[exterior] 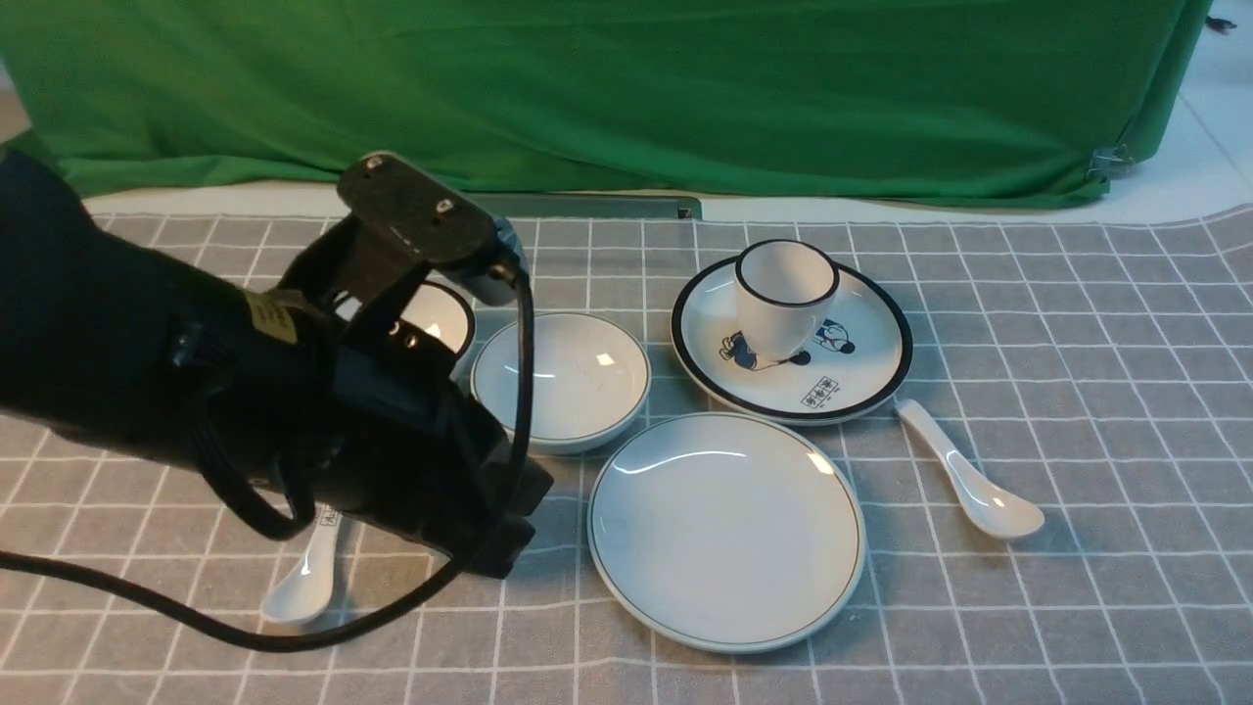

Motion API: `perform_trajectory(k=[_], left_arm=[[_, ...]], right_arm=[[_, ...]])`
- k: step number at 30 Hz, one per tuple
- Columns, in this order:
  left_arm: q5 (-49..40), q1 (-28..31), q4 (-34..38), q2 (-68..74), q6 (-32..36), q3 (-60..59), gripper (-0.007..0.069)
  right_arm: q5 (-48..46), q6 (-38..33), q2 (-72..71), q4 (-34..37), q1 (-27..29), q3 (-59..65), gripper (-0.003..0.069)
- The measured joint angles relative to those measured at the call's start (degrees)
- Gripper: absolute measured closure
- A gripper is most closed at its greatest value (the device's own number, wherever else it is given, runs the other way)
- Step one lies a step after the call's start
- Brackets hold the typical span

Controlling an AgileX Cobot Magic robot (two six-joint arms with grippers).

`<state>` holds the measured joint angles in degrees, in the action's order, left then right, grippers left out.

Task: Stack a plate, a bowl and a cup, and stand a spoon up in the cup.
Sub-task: Use the left arm to grab a blue rice bowl

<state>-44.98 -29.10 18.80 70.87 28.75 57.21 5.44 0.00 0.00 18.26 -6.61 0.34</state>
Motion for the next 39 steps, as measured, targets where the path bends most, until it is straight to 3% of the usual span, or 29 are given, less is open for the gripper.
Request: perform_trajectory(k=[3, 11, 16, 19, 25, 27, 33, 39], left_arm=[[-0.14, 0.0, -1.06, 0.99, -0.15, 0.22, 0.0607], [-0.13, 0.0, -2.17, 4.63, -0.2, 1.51, 0.0607], [-1.38, 0.0, -2.66, 10.69, -0.2, 7.28, 0.0607], [-4.44, -0.73, -5.6, 19.36, -0.22, 15.39, 0.0607], [-13.51, -1.82, -11.83, 33.21, -1.52, 31.88, 0.0607], [-15.13, -1.24, -11.91, 37.5, -1.65, 36.04, 0.0602], [-17.29, -0.41, -12.9, 46.29, -1.0, 45.26, 0.0512], [-16.52, -0.41, -16.01, 52.98, -1.89, 48.89, 0.0312]], right_arm=[[4.28, 2.56, 0.0, 0.56, 0.0, 0.0, 0.0417], [3.63, 5.62, 0.0, 0.84, 0.0, -0.1, 0.0426], [-14.02, 4.11, 5.1, 0.97, -1.71, -8.98, 0.0524], [-34.5, -6.15, 16.02, 0.15, -4.4, -24.22, 0.0589], [-57.21, -14.64, 30.03, -4.44, -5.8, -41.88, 0.0596], [-60.45, -15.79, 31.95, -5.48, -5.85, -44.14, 0.0596], [-63.49, -16.96, 32.64, -6.11, -5.99, -45.41, 0.0592], [-63.47, -17.68, 32.75, -6.22, -5.99, -45.46, 0.059]])
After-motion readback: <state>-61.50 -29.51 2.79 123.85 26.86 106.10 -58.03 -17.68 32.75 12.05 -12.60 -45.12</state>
